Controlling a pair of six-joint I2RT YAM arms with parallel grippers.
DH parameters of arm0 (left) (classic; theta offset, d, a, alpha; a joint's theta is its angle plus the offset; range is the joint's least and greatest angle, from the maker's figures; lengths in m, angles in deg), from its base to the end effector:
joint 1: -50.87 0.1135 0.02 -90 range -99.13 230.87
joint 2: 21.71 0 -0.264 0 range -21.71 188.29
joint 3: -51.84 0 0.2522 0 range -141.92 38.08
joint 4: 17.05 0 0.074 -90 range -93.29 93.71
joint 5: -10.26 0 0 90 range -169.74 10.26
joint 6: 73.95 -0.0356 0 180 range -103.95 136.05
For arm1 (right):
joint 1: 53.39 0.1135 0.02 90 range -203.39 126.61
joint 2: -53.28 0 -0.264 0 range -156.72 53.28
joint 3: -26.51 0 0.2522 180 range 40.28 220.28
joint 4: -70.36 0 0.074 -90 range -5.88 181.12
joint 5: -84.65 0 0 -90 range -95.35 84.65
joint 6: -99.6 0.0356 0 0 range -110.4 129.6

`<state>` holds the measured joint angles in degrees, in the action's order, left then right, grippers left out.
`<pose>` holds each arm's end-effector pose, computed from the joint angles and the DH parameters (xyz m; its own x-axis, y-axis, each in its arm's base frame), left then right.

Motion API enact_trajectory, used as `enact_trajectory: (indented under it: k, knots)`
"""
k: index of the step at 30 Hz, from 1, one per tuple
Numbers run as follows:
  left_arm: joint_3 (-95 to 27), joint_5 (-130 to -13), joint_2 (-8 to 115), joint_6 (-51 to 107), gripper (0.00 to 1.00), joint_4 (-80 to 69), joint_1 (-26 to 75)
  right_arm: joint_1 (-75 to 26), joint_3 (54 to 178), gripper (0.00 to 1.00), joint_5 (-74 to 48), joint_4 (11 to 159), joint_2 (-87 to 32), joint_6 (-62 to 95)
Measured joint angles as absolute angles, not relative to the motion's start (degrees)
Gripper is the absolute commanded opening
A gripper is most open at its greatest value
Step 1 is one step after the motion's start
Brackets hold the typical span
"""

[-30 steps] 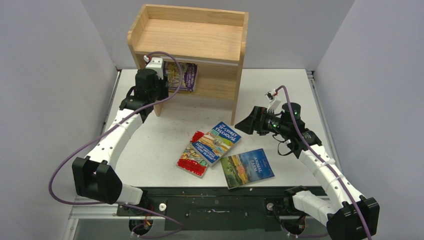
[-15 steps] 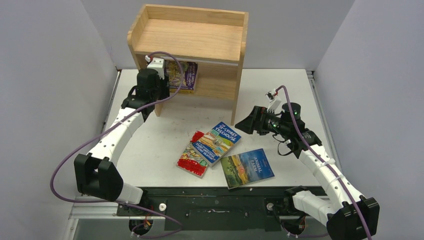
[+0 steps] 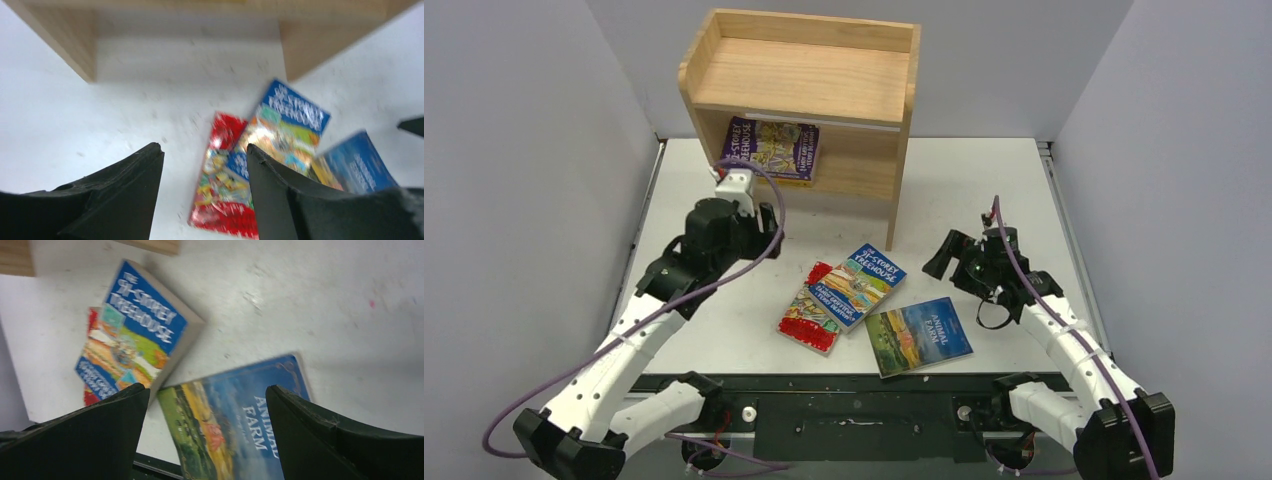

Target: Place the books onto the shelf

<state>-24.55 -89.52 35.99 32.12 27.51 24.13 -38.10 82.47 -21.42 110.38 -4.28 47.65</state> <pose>0.1956 -0.0918 0.3699 -0.4594 -0.0740 -0.8851 0.1870 0.9661 -0.1778 0.2013 0.0652 0.2574 -0.7837 0.3997 -0.4754 0.0381 0.7949 0.6055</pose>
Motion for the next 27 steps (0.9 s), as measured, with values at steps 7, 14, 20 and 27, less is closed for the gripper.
enact_trajectory:
  k: [7, 14, 20, 27]
  knots:
    - [-4.0, -78.9, 37.5, 43.3, 0.74, 21.6, 15.0, -39.1, 64.6, 0.90, -25.4, 101.7, -0.6, 59.4]
    - [3.0, -72.6, 42.6, 47.2, 0.76, 7.1, 18.1, -26.7, 53.2, 0.90, -26.5, 76.7, -2.8, 76.8]
    - [1.9, -68.3, 49.4, 46.2, 0.76, -3.0, 21.1, -23.2, 53.1, 0.90, -24.8, 63.8, -11.6, 84.4]
    - [-0.2, -62.2, 58.8, 45.6, 0.75, -6.5, 20.9, -21.8, 52.4, 0.90, -21.6, 55.7, -17.6, 91.2]
